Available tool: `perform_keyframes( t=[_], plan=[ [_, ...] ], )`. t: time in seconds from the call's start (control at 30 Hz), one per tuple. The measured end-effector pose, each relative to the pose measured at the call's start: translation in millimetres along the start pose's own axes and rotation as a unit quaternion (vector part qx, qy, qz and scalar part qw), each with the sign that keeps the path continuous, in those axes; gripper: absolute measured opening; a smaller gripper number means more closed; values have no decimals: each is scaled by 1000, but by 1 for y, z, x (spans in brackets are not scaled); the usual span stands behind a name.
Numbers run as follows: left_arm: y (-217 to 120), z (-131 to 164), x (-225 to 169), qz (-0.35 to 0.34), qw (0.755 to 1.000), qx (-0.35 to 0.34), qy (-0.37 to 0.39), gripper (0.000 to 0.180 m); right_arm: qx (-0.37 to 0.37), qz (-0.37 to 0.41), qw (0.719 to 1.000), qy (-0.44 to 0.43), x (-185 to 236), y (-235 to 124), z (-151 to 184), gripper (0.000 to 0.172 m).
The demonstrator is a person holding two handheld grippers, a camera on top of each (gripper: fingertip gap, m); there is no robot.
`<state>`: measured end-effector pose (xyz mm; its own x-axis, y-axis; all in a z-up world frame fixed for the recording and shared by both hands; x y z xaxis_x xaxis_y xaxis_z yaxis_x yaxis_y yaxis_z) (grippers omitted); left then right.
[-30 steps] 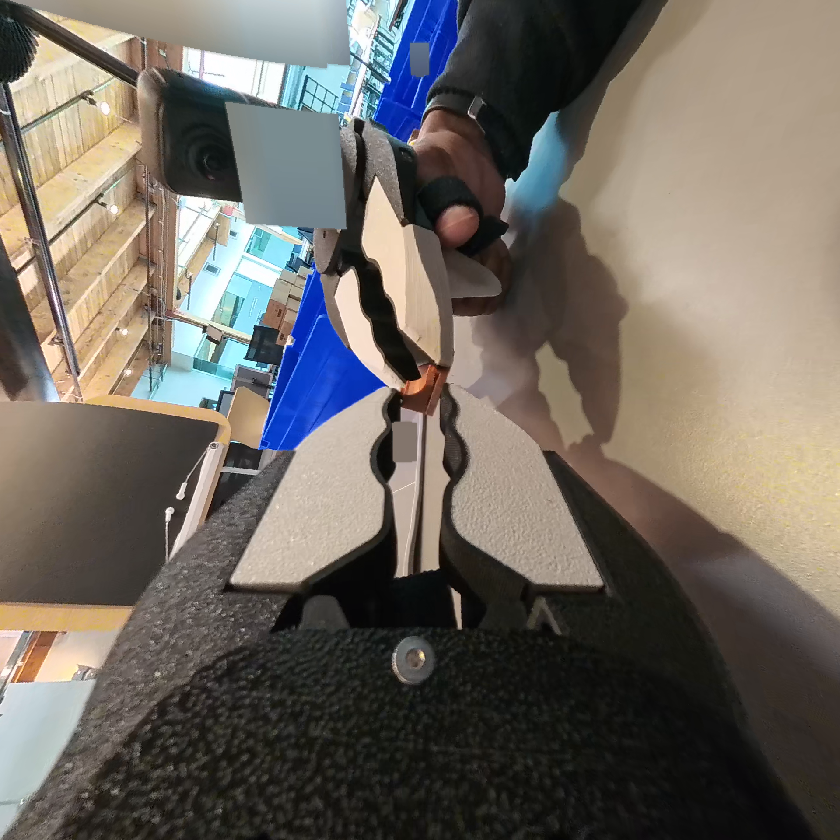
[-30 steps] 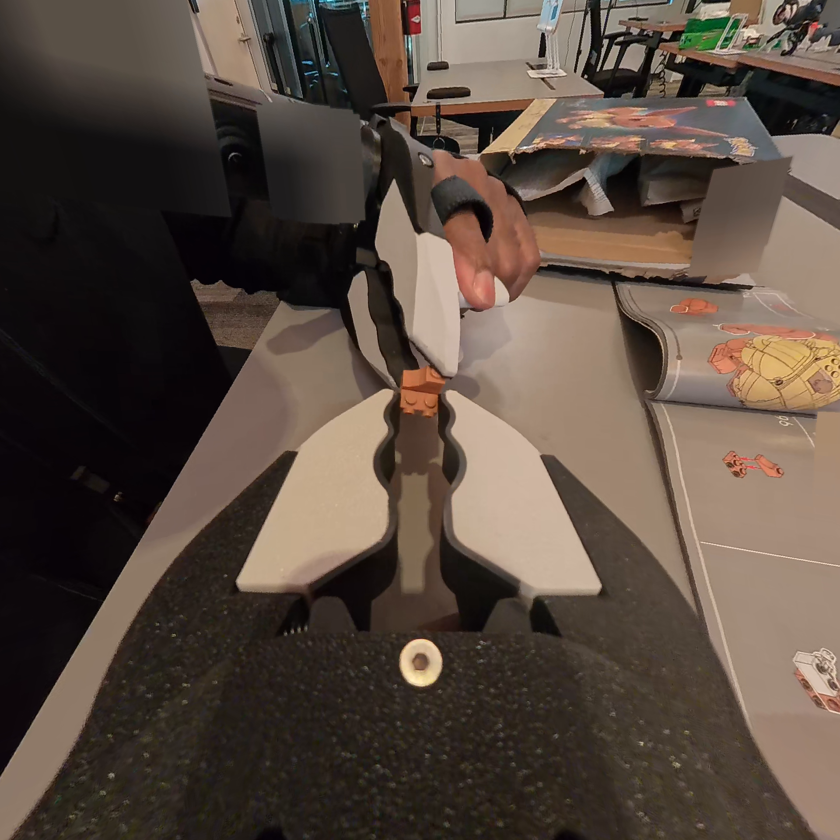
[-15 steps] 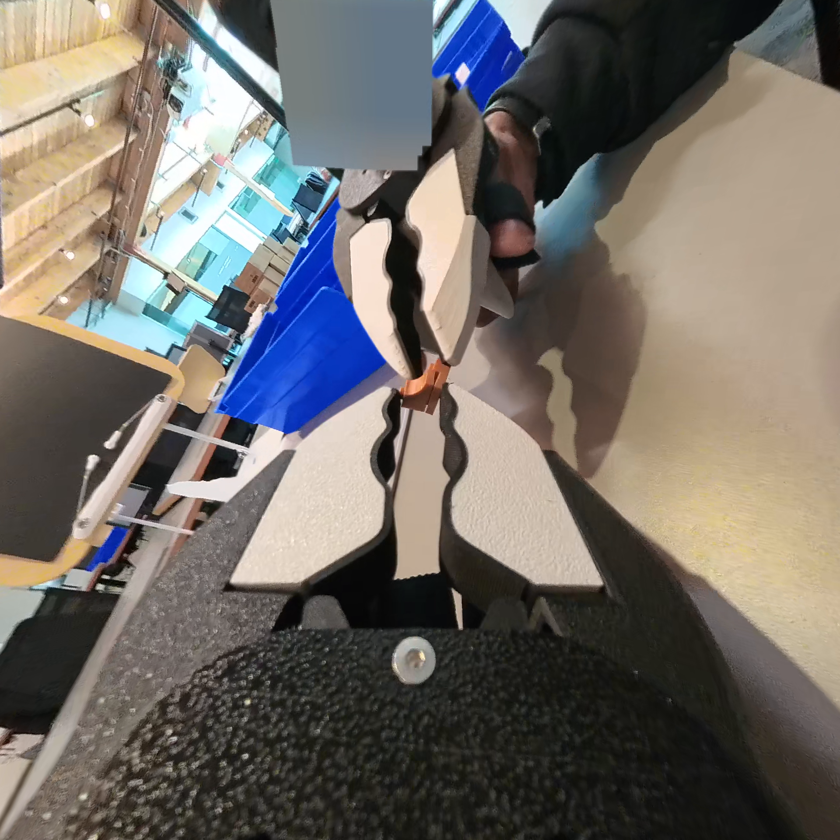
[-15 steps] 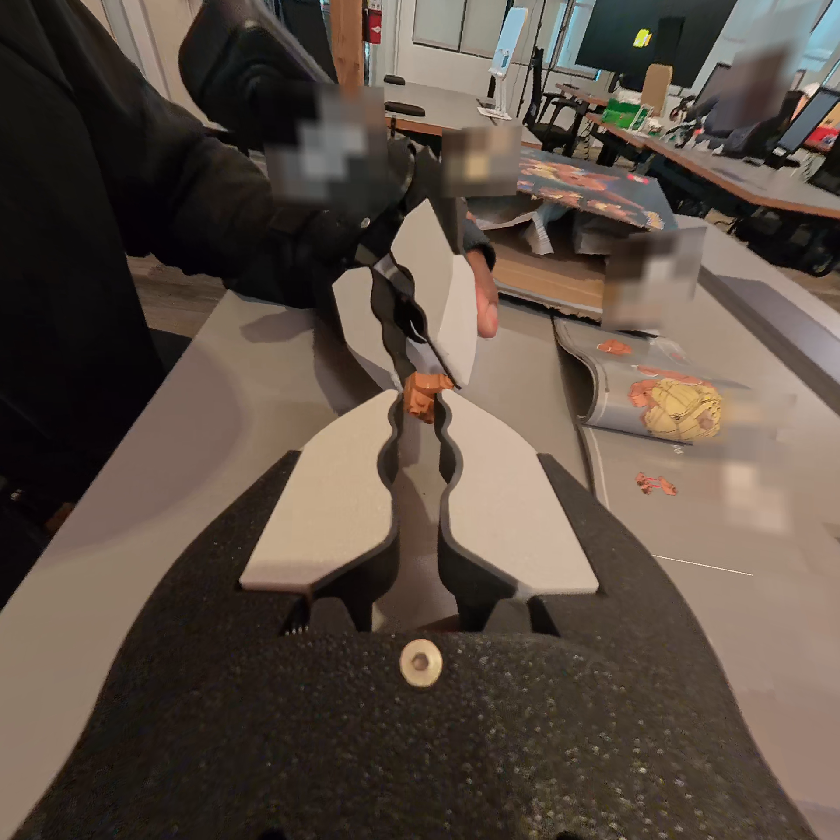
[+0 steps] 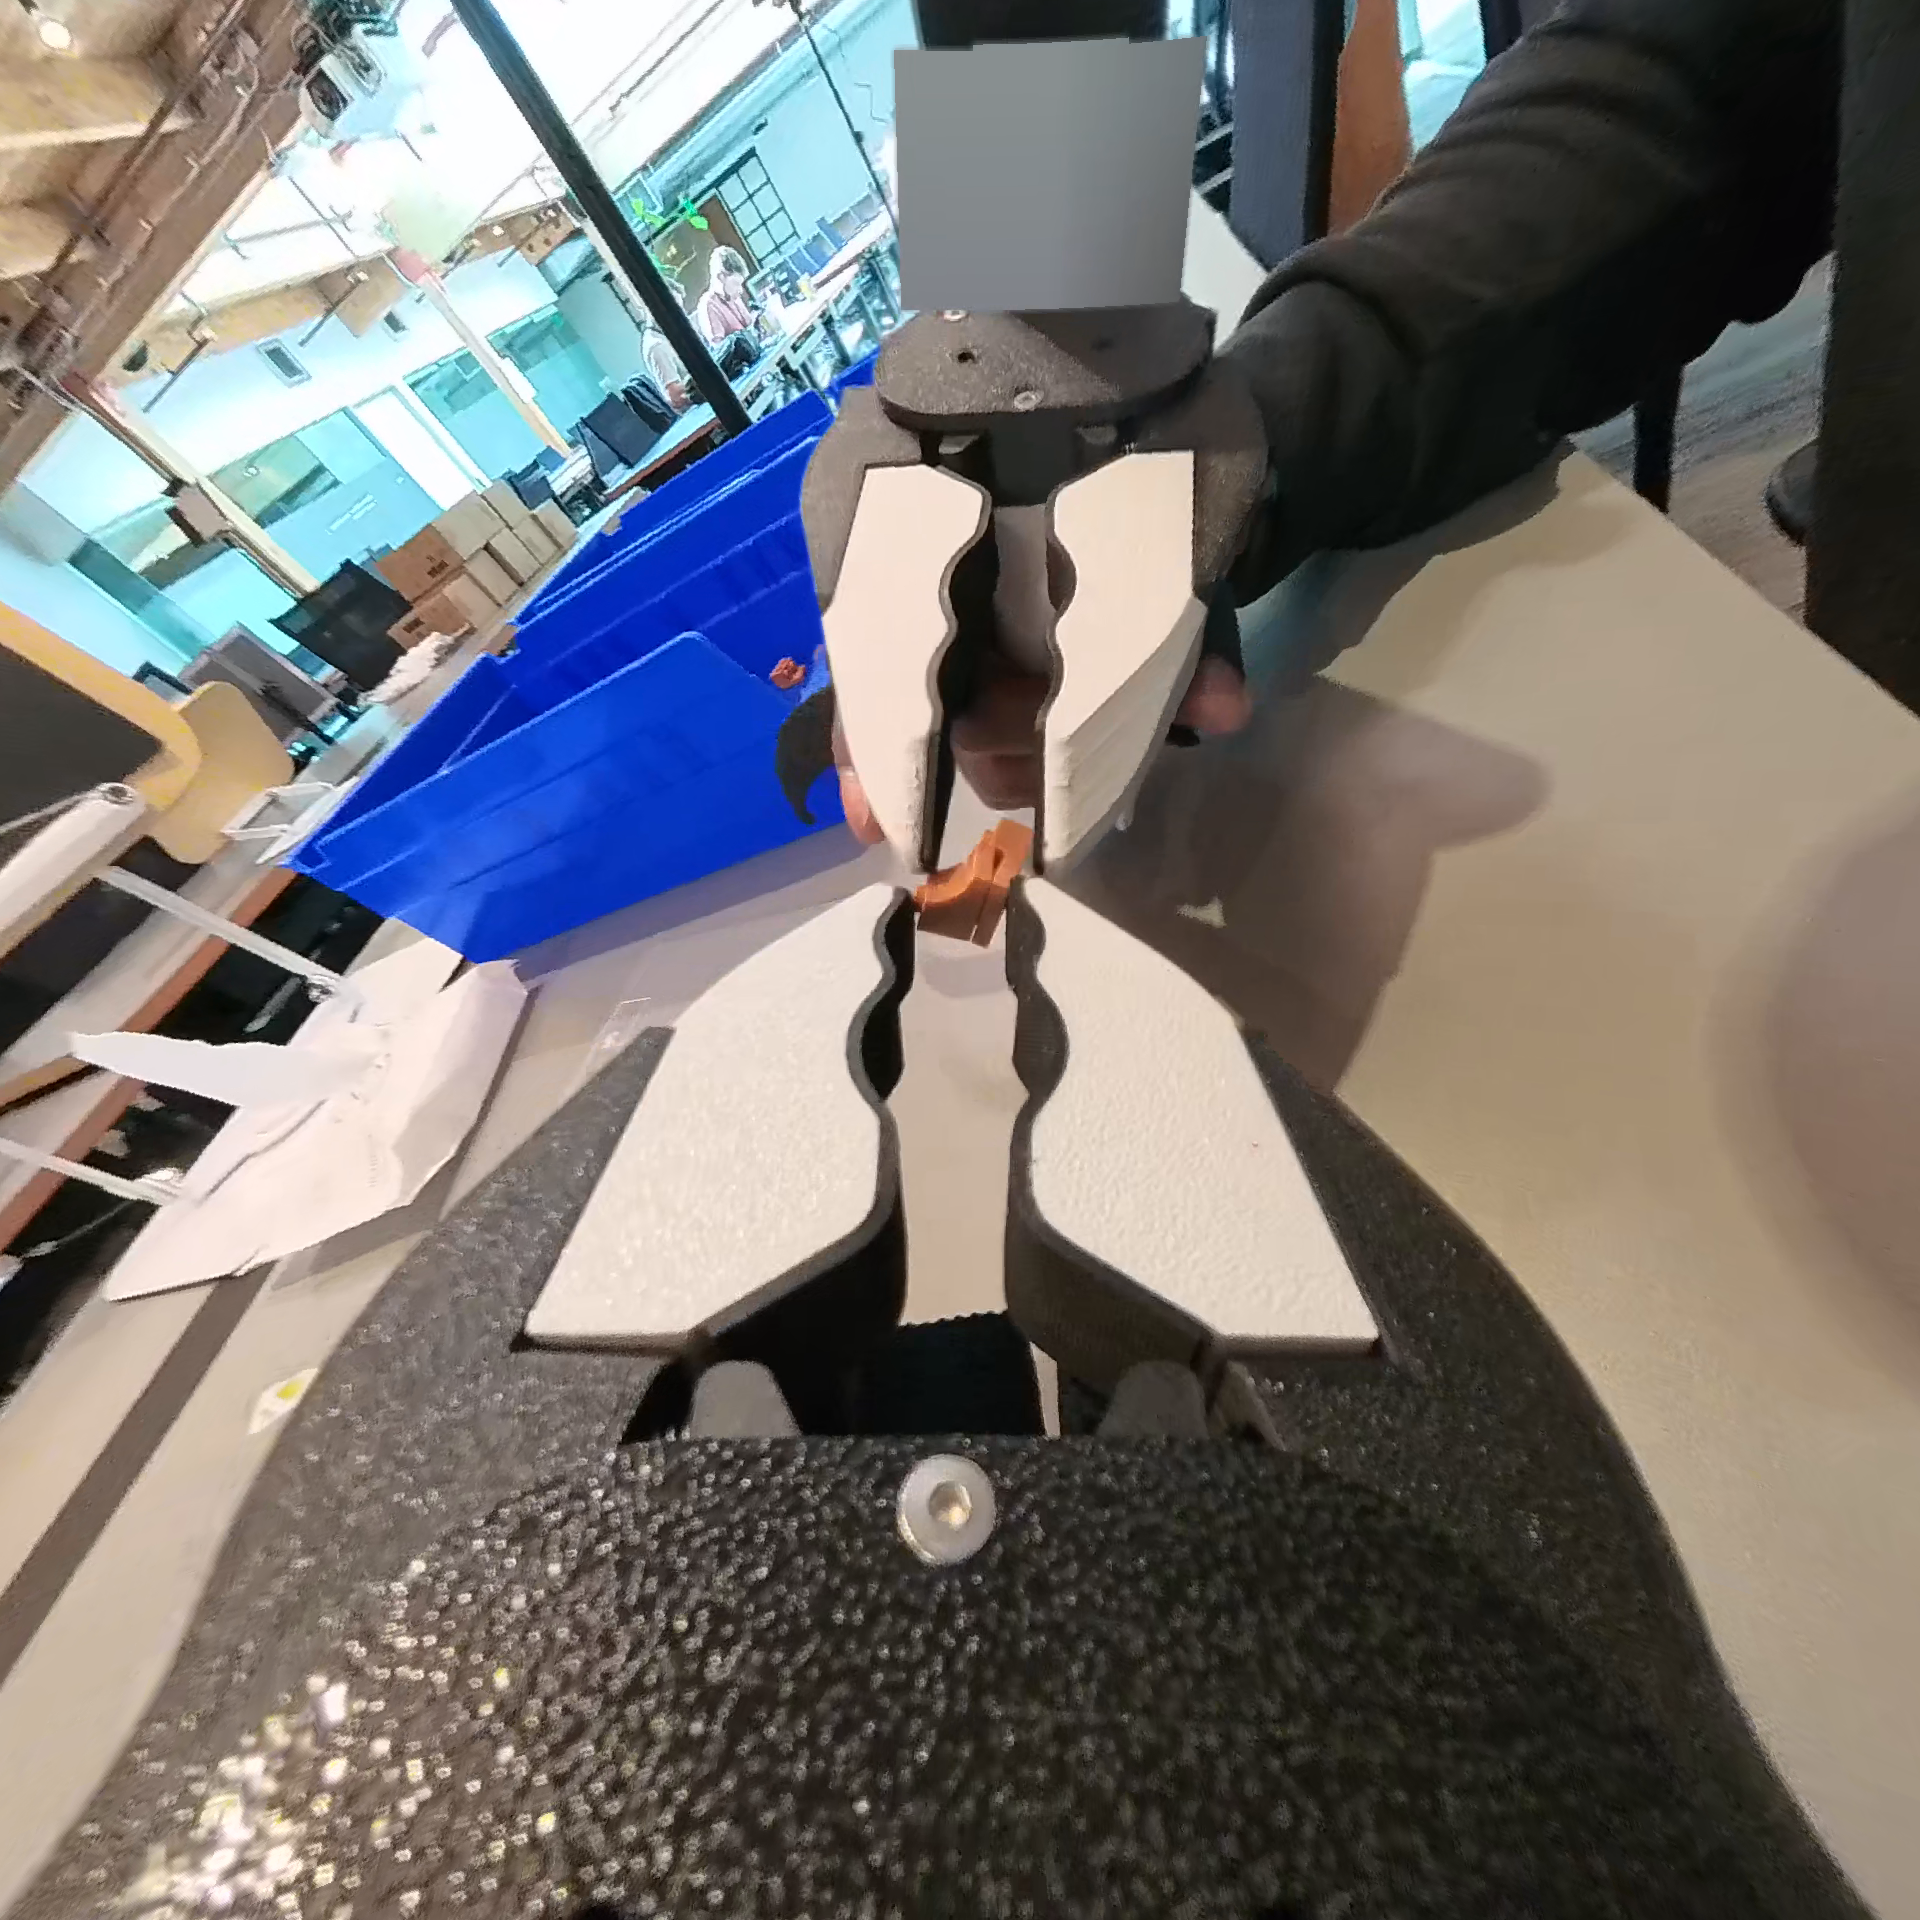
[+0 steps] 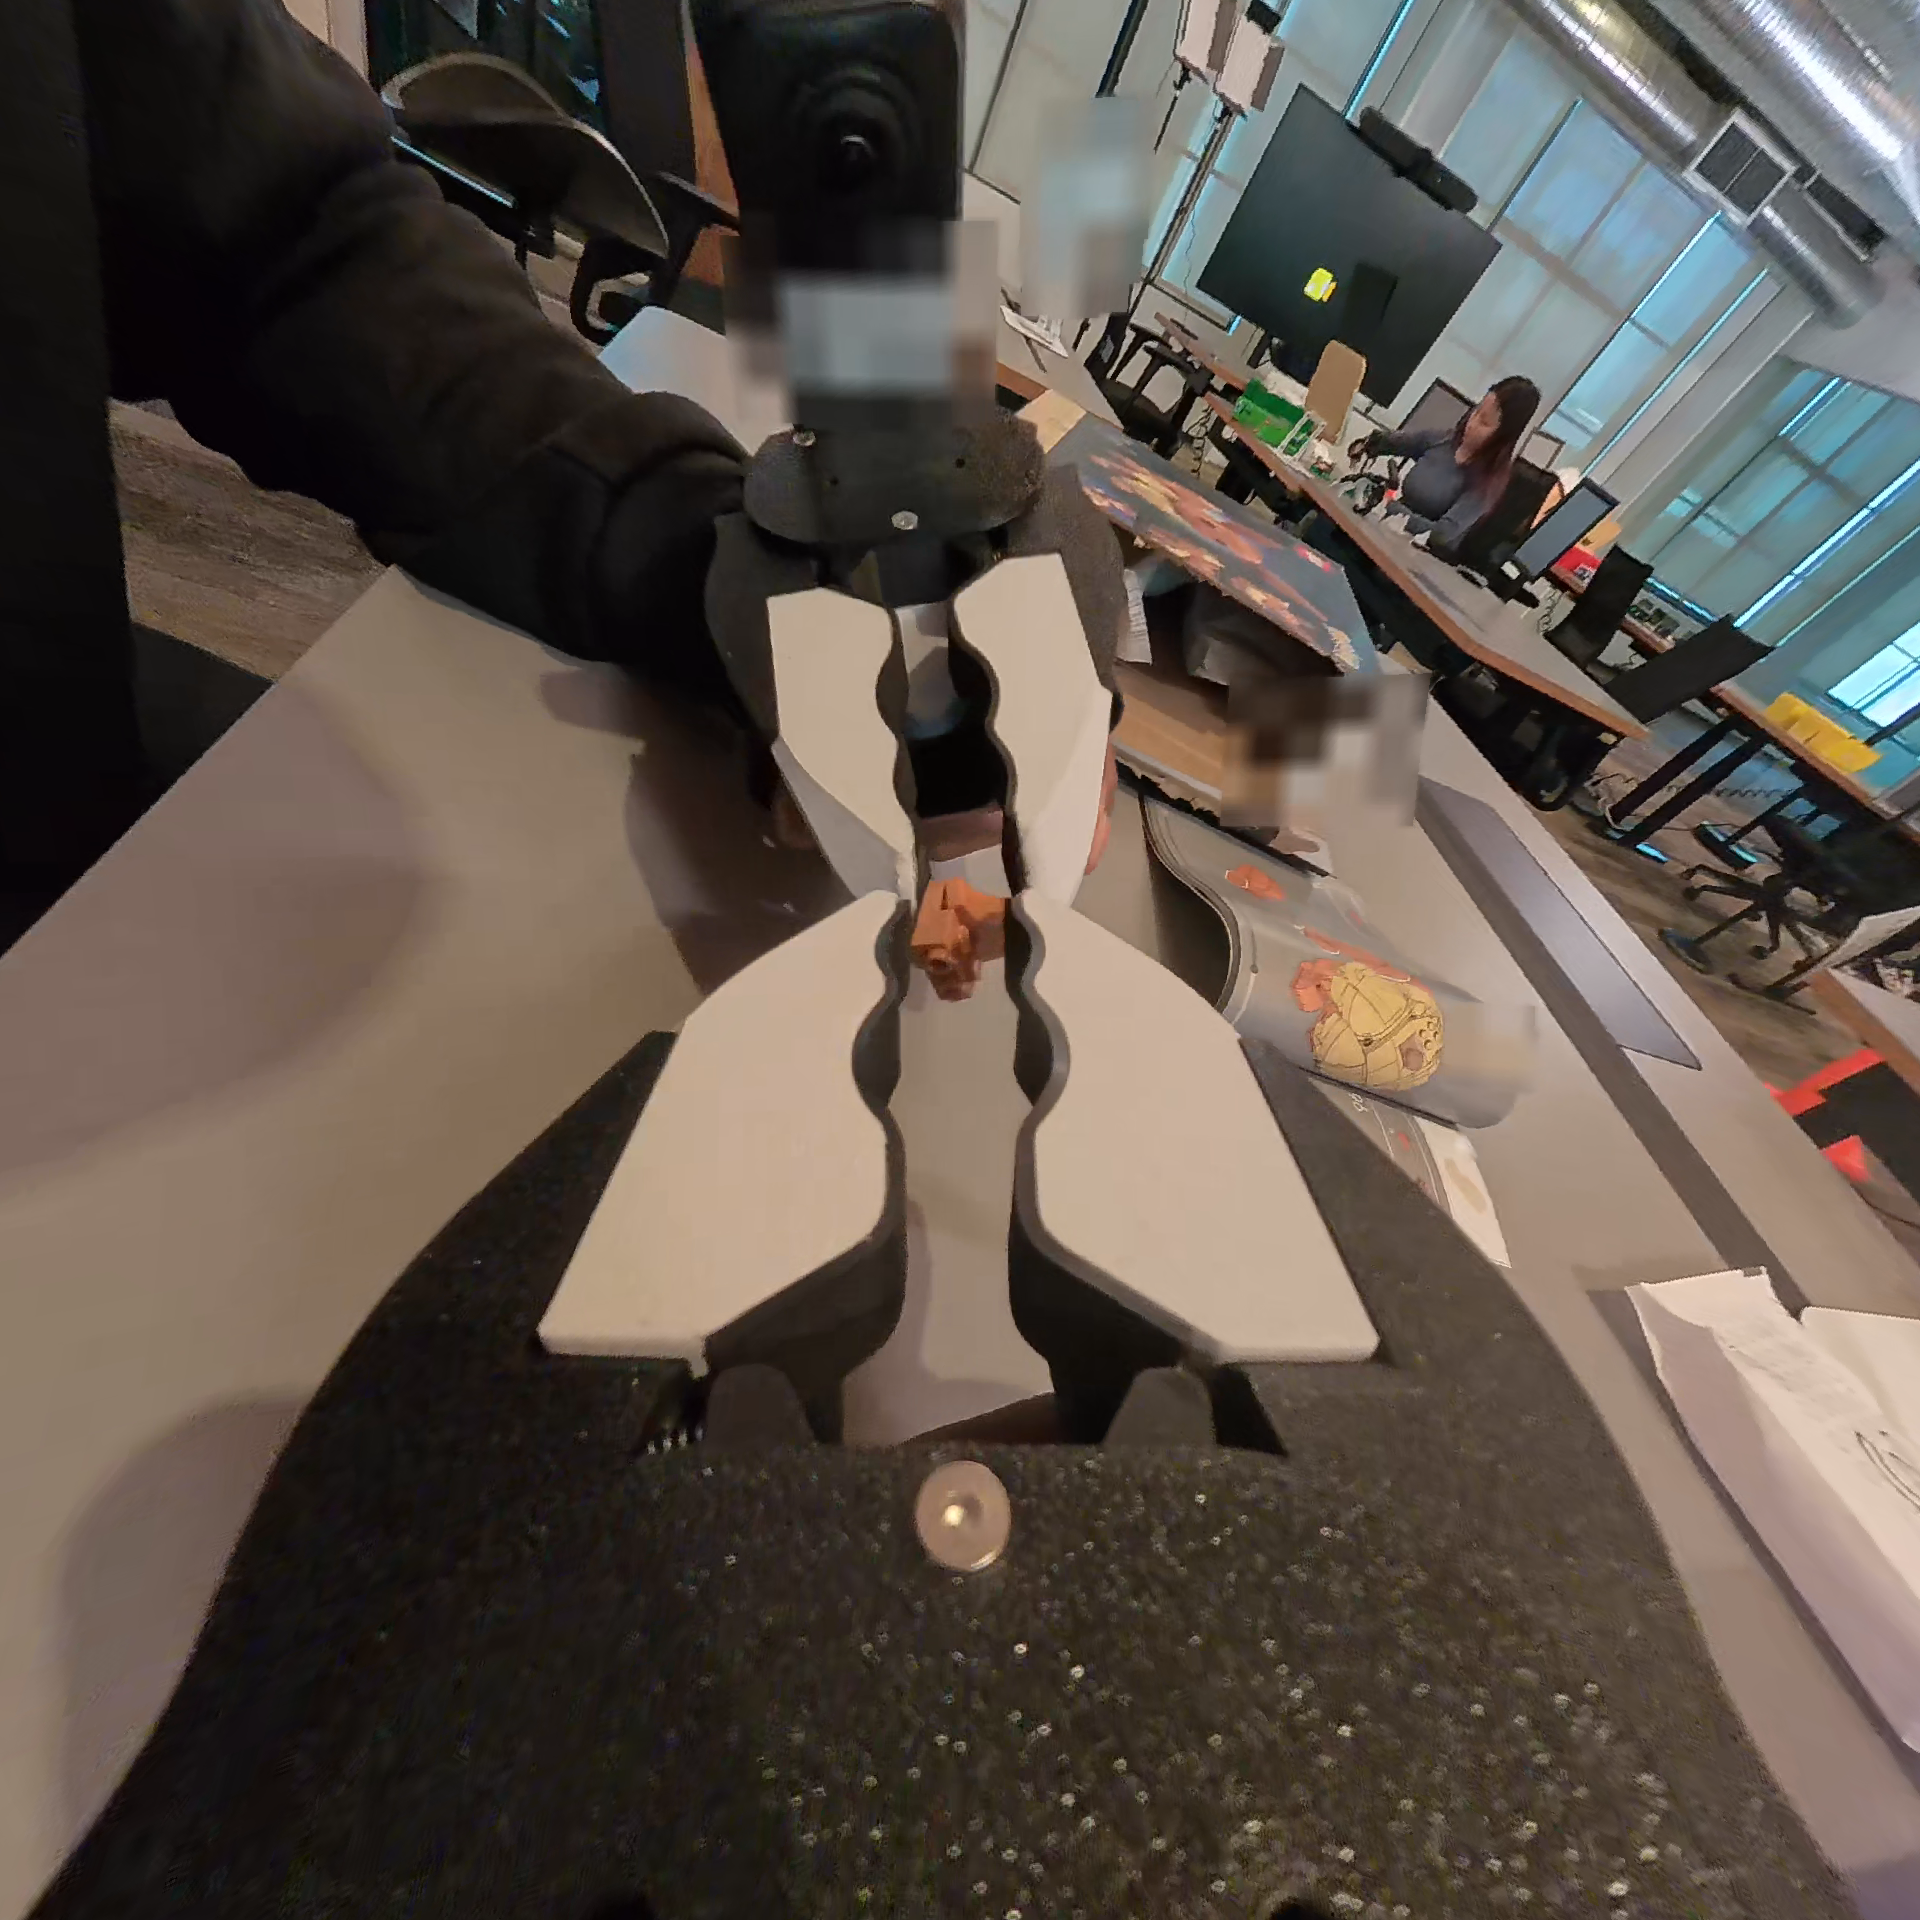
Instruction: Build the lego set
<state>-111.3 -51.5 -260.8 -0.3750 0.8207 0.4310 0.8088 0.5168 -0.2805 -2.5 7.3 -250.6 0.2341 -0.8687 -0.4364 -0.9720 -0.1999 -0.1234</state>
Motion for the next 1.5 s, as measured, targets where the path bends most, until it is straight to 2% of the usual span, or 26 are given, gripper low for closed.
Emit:
perform_keyframes(
  t=[0.17,0.5,0.8,0.93,1.03,1.23,1.5],
  plan=[
    [2,3,-1,27,999,0,-32,16,2,-6,999,-34,7,1,1,11],
    [2,3,-3,65,995,-14,-74,16,-4,-24,1000,-15,9,1,-1,7],
    [2,2,-2,71,993,-24,-92,16,-9,-21,1000,-10,8,-1,-2,7],
    [0,1,0,70,992,-39,-102,16,-17,-14,1000,-4,2,-5,-4,19],
    [-3,-1,1,70,990,-57,-109,16,-14,-14,1000,7,-1,-6,-4,21],
    [-5,-4,0,75,989,-65,-107,16,-1,-31,999,12,2,-4,-1,15],
    [-4,-4,-1,78,991,-52,-100,16,5,-37,999,15,3,-4,1,15]
  ],
)
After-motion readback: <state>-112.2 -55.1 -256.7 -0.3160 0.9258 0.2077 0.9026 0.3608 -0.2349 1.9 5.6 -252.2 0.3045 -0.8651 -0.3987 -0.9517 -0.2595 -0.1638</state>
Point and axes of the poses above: each gripper's, where its closed fingertips meet, y out along the fingers, z out of its underside, x = y × z across the jaws, the point moved 7 cm from there along -y, back along the fingers, and after that the axes turned 11 degrees about z, right-handed, at the moved point
